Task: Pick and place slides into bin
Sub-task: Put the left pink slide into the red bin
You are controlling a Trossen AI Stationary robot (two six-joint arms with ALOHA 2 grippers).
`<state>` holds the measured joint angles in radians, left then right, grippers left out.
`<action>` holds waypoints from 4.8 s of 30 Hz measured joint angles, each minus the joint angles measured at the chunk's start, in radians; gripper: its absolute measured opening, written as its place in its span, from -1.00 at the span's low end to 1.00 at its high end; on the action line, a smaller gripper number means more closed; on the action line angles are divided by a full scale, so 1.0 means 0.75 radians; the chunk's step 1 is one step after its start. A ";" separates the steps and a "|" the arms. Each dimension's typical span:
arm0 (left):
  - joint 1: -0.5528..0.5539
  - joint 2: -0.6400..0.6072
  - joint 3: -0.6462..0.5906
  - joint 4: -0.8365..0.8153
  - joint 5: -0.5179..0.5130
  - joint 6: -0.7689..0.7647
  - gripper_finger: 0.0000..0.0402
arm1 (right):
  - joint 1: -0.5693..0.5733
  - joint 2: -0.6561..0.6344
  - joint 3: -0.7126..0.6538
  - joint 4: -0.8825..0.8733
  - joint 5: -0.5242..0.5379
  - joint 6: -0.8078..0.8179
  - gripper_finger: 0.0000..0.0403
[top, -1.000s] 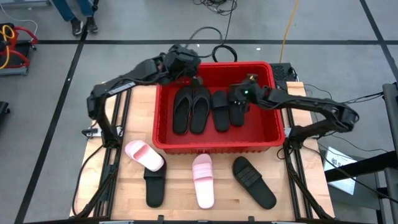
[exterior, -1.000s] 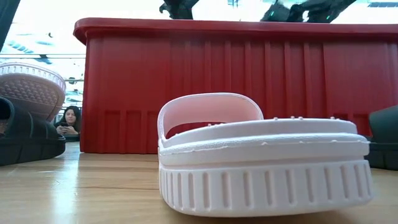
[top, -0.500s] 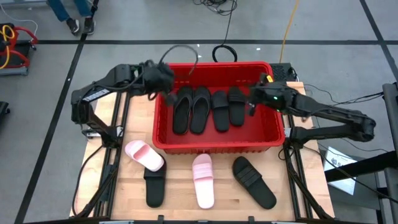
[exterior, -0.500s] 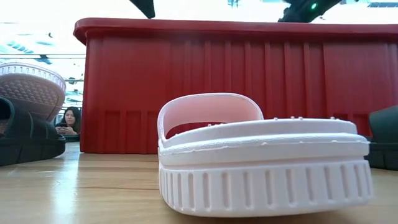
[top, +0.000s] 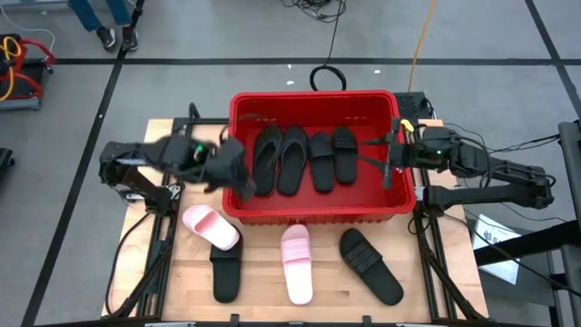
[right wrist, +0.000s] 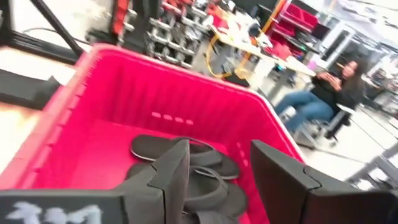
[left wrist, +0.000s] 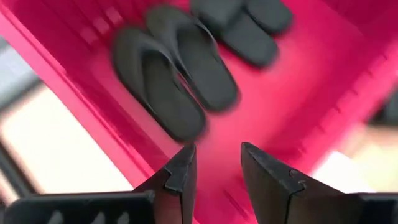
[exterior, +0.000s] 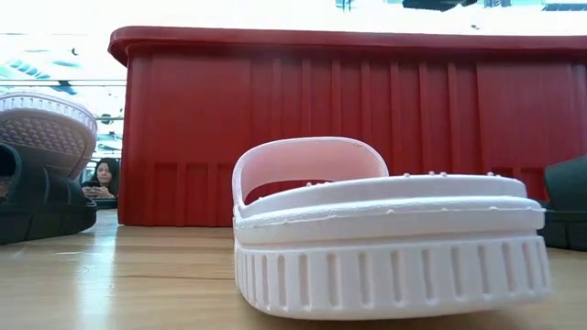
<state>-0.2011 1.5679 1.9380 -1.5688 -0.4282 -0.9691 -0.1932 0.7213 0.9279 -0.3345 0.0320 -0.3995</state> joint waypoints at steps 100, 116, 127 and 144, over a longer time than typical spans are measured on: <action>-0.545 -0.006 -1.279 0.151 0.465 -1.059 -0.93 | -0.003 -0.007 0.000 0.101 -0.033 0.238 -0.21; -0.544 -0.022 -0.929 -0.005 0.391 -0.977 -0.99 | -0.003 -0.007 -0.001 0.166 -0.032 0.233 -0.21; -0.609 -0.021 -0.498 -0.004 0.369 -0.495 -0.97 | -0.002 -0.007 -0.001 0.181 -0.037 0.198 -0.21; -0.596 -0.022 0.159 0.179 -0.032 0.058 -0.99 | -0.002 -0.008 -0.001 0.175 -0.038 0.198 -0.21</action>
<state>-0.6482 1.5513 2.0571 -1.4343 -0.4520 -0.9254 -0.1947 0.7155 0.9276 -0.2031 0.0032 -0.2512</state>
